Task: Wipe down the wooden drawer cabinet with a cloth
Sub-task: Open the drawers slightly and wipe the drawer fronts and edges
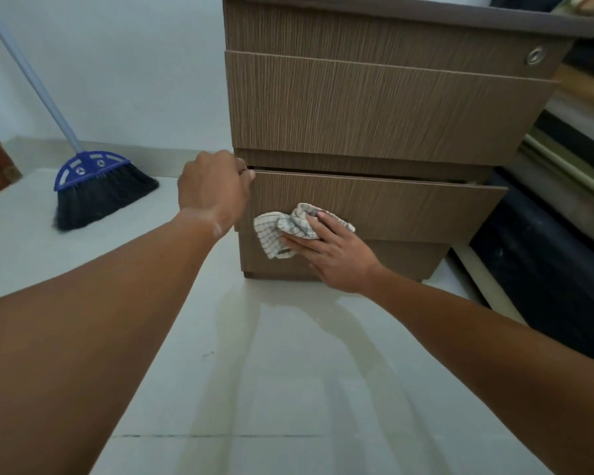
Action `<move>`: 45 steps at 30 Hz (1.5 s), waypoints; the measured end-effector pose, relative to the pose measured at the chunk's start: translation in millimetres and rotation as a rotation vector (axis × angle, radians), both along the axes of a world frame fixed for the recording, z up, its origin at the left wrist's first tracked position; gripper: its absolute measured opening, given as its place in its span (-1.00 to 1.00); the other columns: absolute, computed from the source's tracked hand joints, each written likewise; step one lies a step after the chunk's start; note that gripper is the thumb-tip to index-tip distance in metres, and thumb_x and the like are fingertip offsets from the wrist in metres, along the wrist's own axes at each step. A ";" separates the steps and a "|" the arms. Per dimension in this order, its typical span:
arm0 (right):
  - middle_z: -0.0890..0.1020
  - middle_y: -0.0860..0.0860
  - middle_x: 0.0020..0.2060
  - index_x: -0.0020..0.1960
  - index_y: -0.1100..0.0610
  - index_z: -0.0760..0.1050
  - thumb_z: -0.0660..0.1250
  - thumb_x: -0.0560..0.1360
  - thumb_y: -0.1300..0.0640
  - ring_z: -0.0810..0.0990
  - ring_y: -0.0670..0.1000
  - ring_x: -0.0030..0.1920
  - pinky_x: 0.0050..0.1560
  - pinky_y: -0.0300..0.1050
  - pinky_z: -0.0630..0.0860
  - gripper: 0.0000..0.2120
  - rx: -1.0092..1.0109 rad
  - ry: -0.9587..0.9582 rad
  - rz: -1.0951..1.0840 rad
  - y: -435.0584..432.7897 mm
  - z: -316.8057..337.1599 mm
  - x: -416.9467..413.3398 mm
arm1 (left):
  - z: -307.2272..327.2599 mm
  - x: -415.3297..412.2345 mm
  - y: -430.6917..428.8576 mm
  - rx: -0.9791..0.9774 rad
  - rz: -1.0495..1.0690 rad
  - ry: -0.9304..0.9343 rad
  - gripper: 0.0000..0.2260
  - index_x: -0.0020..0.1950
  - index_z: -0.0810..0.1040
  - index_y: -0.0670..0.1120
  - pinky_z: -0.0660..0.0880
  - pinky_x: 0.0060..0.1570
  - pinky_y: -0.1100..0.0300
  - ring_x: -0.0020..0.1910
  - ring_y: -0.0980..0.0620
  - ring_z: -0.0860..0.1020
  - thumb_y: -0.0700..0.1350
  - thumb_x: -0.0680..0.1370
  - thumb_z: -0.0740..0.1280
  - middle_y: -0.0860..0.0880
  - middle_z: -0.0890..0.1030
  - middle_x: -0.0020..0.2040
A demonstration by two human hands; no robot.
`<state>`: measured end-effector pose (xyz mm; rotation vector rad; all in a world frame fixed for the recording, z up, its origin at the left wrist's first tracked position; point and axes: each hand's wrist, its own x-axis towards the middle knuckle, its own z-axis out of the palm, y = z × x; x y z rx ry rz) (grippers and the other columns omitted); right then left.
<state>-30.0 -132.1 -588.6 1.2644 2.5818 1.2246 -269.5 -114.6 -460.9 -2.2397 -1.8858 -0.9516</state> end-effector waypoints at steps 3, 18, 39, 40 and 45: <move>0.16 0.02 0.62 0.65 0.02 0.03 0.17 0.63 -0.05 0.12 0.23 0.57 0.60 0.22 -0.02 -0.35 0.012 0.082 -0.059 -18.2 -1.2 49.9 | -0.8 6.1 0.7 0.077 0.026 0.230 -0.70 0.03 0.72 -0.06 0.40 -0.20 0.08 -0.15 -0.19 0.62 0.06 0.66 0.23 -0.12 0.65 -0.21; 0.44 0.01 0.42 0.42 -0.05 0.41 0.08 0.68 -0.07 0.32 0.23 0.43 0.48 0.22 0.21 -0.64 0.303 1.047 -0.510 -32.0 50.3 90.0 | -3.1 140.4 -35.4 0.133 -0.289 0.550 -0.53 0.50 0.39 -0.09 0.34 0.35 -0.07 0.32 -0.08 0.53 0.09 0.64 0.21 -0.05 0.52 0.41; 0.71 -0.05 0.00 0.18 -0.09 0.65 0.21 0.63 0.07 0.66 0.03 0.00 0.16 0.11 0.60 -0.73 0.422 2.310 -0.822 -33.7 35.0 101.5 | -25.5 147.5 -15.5 -0.099 -0.290 0.565 -0.13 0.65 -0.24 -0.05 -0.17 0.53 -0.30 0.62 -0.20 -0.16 0.13 0.58 0.30 -0.02 -0.18 0.66; 0.71 -0.04 0.01 0.17 -0.10 0.65 0.22 0.63 0.06 0.66 0.04 0.01 0.17 0.12 0.59 -0.74 0.393 2.279 -0.821 -33.3 35.1 97.9 | -30.1 147.0 -13.6 -0.086 -0.290 0.569 -0.11 0.64 -0.26 -0.05 -0.18 0.53 -0.30 0.62 -0.21 -0.18 0.13 0.58 0.31 -0.03 -0.21 0.65; 0.63 0.00 0.15 0.20 0.04 0.65 0.22 0.63 0.07 0.58 0.02 0.11 0.13 -0.09 0.48 -0.73 0.262 1.945 -0.722 -34.7 30.9 79.0 | -49.5 141.2 -13.4 0.081 -0.373 0.528 -0.23 0.66 -0.11 -0.08 -0.15 0.55 -0.23 0.63 -0.14 -0.15 0.00 0.60 0.29 -0.09 -0.13 0.66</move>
